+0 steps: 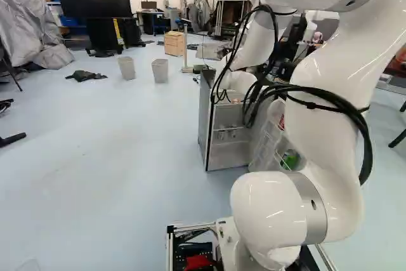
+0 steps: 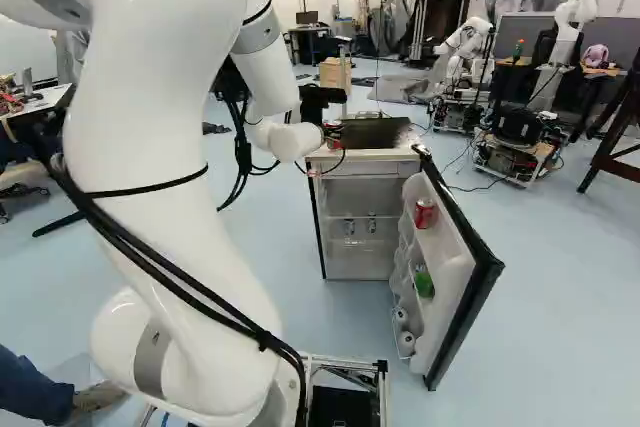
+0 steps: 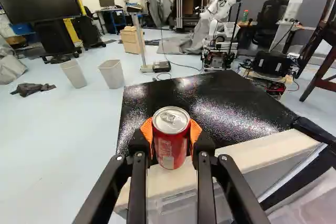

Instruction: Grab a drink from the fridge

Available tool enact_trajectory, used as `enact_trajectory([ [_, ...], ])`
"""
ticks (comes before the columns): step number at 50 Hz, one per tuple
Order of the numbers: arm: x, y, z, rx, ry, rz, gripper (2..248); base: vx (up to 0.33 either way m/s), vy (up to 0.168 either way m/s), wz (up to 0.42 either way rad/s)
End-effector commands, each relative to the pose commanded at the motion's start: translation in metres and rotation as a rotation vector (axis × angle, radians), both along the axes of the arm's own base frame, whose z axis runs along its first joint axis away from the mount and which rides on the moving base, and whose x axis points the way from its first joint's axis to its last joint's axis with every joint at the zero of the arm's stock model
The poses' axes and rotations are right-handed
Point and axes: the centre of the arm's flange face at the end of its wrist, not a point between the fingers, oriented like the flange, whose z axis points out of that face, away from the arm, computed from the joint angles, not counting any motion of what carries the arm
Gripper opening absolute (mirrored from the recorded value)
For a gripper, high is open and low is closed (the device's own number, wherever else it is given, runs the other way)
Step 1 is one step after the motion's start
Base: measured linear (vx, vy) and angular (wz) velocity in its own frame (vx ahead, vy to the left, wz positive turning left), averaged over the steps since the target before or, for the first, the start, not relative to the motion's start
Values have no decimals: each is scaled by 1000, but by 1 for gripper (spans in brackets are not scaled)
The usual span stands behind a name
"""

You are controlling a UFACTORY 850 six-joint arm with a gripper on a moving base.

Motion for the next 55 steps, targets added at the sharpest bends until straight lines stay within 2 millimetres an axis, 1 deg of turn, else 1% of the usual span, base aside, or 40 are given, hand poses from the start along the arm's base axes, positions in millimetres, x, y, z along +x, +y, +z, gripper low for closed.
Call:
enact_trajectory([
  [7,1,0,0,0,1,0,90,0,0,0],
  [18,2,0,-7,1,13,0,90,0,0,0],
  [31,2,0,-8,2,15,0,90,0,0,0],
  [32,2,0,-8,2,15,0,98,0,0,0],
  [36,2,0,-8,2,15,0,98,0,0,0],
  [37,2,0,-8,2,15,0,128,0,0,0],
  [41,2,0,-8,2,15,0,128,0,0,0],
  [42,2,0,-8,2,15,0,162,0,0,0],
  [46,2,0,-8,2,15,0,162,0,0,0],
  [47,2,0,-8,2,15,0,197,0,0,0],
  [52,0,0,-7,2,15,0,197,0,0,0],
  [53,-1,0,-7,2,16,0,232,0,0,0],
  [55,-4,0,-7,2,17,-1,232,0,0,0],
])
